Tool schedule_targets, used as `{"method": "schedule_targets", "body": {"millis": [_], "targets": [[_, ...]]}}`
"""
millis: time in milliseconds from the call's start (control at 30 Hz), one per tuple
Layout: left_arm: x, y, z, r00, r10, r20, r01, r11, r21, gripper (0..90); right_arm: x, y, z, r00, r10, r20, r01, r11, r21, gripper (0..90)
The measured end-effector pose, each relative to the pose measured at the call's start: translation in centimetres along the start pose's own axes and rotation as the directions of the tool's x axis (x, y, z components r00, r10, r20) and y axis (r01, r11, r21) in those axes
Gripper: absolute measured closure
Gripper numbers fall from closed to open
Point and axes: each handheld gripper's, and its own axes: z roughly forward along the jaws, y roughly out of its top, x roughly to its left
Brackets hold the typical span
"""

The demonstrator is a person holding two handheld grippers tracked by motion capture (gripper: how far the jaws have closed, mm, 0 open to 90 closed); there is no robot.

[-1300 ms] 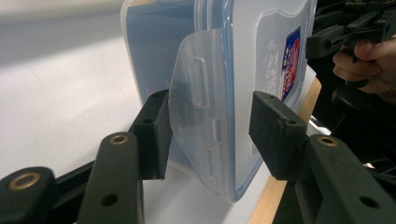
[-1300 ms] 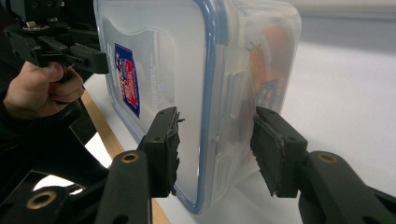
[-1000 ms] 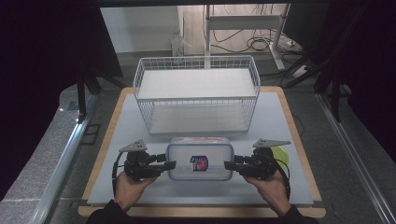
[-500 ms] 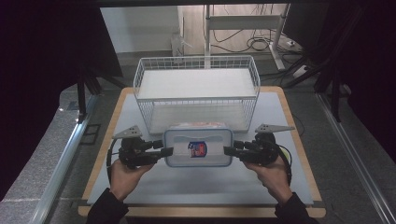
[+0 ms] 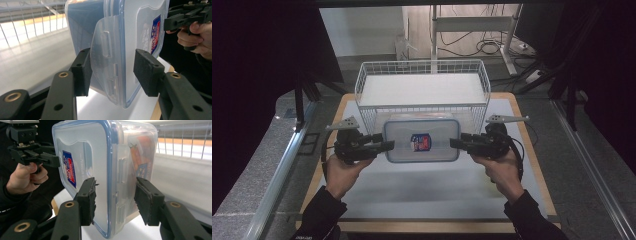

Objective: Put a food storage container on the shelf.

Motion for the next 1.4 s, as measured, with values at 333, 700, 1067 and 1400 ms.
{"method": "schedule_targets", "body": {"millis": [333,700,1067,1400], "targets": [[0.7,3.8,-0.8,0.9998,0.017,-0.009,-0.017,0.9996,-0.022,49.6,0.1,3.7,0.0,0.9999,-0.013,0.001,0.013,0.999,-0.036,53.0],[2.0,7.9,-1.0,0.9997,0.022,-0.015,-0.022,0.9990,-0.039,49.3,-0.5,7.8,0.3,0.9999,-0.013,0.003,0.014,0.997,-0.069,53.0],[4.0,10.5,-0.1,0.9997,0.019,-0.013,-0.020,0.9990,-0.040,48.8,-1.8,10.9,1.0,0.9999,0.009,0.014,-0.008,0.997,-0.083,52.8],[6.1,12.1,0.9,0.9999,-0.002,-0.010,0.001,0.9990,-0.045,48.5,-3.3,12.6,2.0,0.9989,0.040,0.023,-0.038,0.994,-0.098,52.7]]}}
